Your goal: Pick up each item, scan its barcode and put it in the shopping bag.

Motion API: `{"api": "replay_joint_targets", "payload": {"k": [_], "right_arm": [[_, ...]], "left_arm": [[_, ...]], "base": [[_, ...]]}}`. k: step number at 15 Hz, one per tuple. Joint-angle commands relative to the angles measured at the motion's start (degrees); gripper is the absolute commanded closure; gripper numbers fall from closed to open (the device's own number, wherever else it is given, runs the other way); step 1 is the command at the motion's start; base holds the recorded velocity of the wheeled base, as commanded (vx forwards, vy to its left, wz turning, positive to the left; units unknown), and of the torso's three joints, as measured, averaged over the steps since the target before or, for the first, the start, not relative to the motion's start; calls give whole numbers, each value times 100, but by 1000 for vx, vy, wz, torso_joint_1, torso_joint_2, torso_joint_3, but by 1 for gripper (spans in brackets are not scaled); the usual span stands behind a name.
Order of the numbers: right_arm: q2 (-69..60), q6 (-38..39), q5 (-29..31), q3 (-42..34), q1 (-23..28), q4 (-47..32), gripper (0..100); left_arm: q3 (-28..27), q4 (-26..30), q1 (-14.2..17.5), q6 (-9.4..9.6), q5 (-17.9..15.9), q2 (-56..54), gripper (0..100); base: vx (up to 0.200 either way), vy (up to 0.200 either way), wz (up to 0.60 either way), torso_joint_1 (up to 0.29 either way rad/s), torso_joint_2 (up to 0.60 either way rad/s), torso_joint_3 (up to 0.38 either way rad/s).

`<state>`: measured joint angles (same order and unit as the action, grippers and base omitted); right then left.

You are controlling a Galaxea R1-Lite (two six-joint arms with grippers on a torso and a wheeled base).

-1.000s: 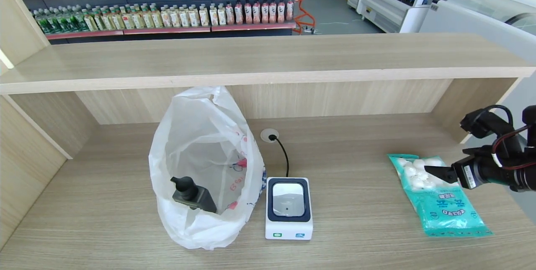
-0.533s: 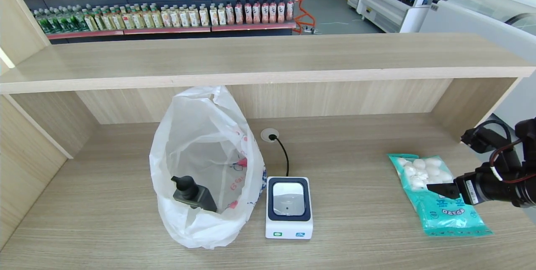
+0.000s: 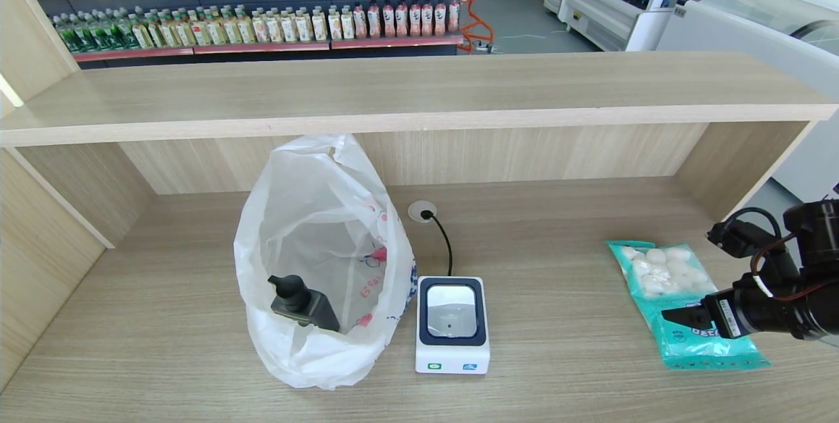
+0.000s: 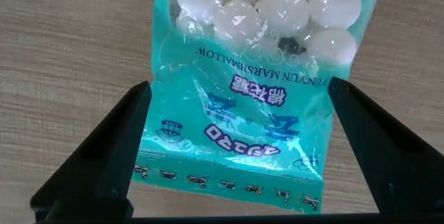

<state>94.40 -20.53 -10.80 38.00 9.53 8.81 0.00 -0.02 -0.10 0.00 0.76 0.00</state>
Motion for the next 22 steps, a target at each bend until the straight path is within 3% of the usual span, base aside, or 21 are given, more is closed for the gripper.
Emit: {"api": "replay_joint_targets", "payload": {"k": [1, 3, 11, 12, 17, 22], "right_arm": [[403, 5, -168, 32, -4, 182, 0], [623, 67, -555, 67, -4, 472, 0], [966, -250, -546, 261, -136, 463, 0], [975, -399, -546, 270, -127, 463, 100], [1010, -522, -546, 322, -118, 499, 100], [896, -522, -607, 1061, -162, 876, 100]], "left_arm": [[0, -6, 1, 0, 4, 9, 0], [0, 2, 1, 0, 4, 9, 0], [0, -6, 1, 0, 4, 9, 0], [0, -6, 1, 0, 4, 9, 0], [0, -6, 1, 0, 4, 0, 0], [0, -6, 1, 0, 4, 0, 0]], "base": [[0, 0, 0, 0, 0, 0], [0, 0, 0, 0, 0, 0], [0, 0, 0, 0, 0, 0], [0, 0, 0, 0, 0, 0], [0, 0, 0, 0, 0, 0], [0, 0, 0, 0, 0, 0]]}}
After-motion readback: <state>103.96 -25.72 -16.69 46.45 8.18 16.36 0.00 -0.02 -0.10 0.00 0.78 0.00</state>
